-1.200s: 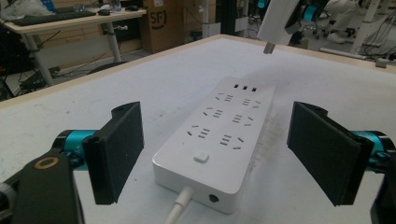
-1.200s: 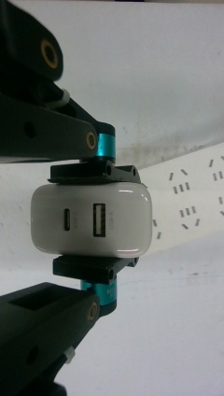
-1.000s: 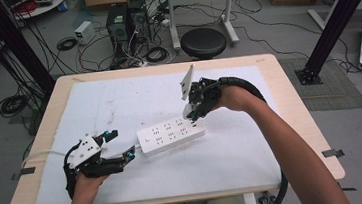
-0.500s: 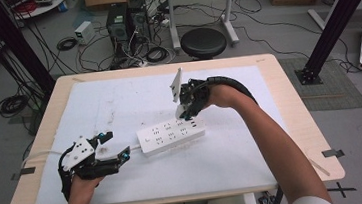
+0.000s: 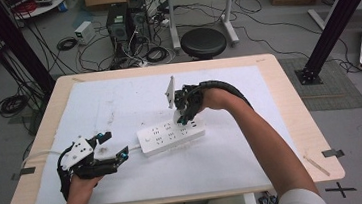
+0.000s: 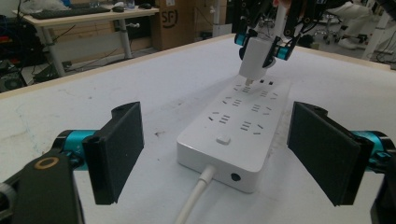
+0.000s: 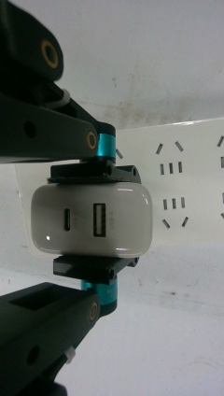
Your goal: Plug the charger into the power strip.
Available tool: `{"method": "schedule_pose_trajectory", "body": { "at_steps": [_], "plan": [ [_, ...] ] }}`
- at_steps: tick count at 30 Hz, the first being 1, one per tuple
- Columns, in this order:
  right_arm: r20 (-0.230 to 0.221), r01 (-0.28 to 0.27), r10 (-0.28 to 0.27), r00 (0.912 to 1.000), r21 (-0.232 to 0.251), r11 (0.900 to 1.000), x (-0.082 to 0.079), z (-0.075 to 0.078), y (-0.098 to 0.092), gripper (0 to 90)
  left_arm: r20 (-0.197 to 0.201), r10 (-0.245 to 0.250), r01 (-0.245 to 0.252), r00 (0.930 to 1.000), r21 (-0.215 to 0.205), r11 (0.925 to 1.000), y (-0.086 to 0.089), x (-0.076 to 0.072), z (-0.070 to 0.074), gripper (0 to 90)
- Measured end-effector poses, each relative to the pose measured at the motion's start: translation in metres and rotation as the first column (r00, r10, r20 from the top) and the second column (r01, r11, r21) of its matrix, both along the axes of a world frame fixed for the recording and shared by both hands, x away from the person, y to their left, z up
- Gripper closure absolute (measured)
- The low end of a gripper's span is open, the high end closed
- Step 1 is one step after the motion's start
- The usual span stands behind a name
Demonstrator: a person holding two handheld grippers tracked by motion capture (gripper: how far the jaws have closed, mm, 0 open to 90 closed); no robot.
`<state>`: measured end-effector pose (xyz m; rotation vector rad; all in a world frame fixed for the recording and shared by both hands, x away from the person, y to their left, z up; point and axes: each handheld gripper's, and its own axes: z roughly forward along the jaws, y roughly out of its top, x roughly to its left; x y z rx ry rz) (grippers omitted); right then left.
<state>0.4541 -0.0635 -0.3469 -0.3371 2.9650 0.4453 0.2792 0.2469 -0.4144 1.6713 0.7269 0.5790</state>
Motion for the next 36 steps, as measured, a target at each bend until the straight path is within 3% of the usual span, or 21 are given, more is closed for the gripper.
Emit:
{"method": "schedule_pose_trajectory", "body": {
  "at_steps": [10, 13, 21, 25, 26, 27, 31, 36],
  "plan": [
    [-0.01, -0.014, 0.014, 0.9998, -0.03, 0.999, 0.003, -0.006, 0.003, 63.1, -0.007, 0.0, 0.0, 1.0, -0.002, 1.0, 0.001, 0.002, -0.001, 18.7],
    [-0.007, -0.036, 0.036, 0.9993, -0.067, 0.997, 0.005, -0.009, 0.01, 63.2, -0.008, 0.0, 0.0, 1.0, -0.003, 1.0, 0.001, 0.003, -0.002, 18.7],
    [-0.065, -0.019, 0.01, 0.9978, -0.15, 0.988, 0.013, -0.008, 0.028, 63.4, -0.012, 0.001, -0.001, 0.9999, -0.003, 1.0, 0.004, 0.004, -0.002, 18.7],
    [-0.103, 0.0, -0.015, 0.9945, -0.143, 0.99, 0.019, -0.009, 0.028, 63.5, -0.012, -0.002, 0.002, 0.9999, -0.007, 1.0, 0.004, 0.005, -0.003, 18.7],
    [-0.09, -0.01, -0.006, 0.9959, -0.181, 0.983, 0.017, -0.016, 0.03, 63.4, -0.012, -0.003, 0.003, 0.9999, -0.006, 1.0, 0.004, 0.005, -0.003, 18.7],
    [-0.095, -0.007, -0.011, 0.9955, -0.187, 0.982, 0.017, -0.015, 0.03, 63.5, -0.012, -0.003, 0.003, 0.9999, -0.006, 1.0, 0.004, 0.005, -0.003, 18.7],
    [-0.09, -0.017, 0.001, 0.9959, -0.179, 0.984, 0.018, -0.016, 0.029, 63.5, -0.013, -0.002, 0.002, 0.9999, -0.008, 1.0, 0.005, 0.006, -0.004, 18.7],
    [-0.064, -0.032, 0.019, 0.9978, -0.206, 0.978, 0.014, -0.02, 0.033, 63.5, -0.014, -0.001, 0.001, 0.9999, -0.017, 0.9998, 0.005, 0.007, -0.004, 18.7]
  ]
}}
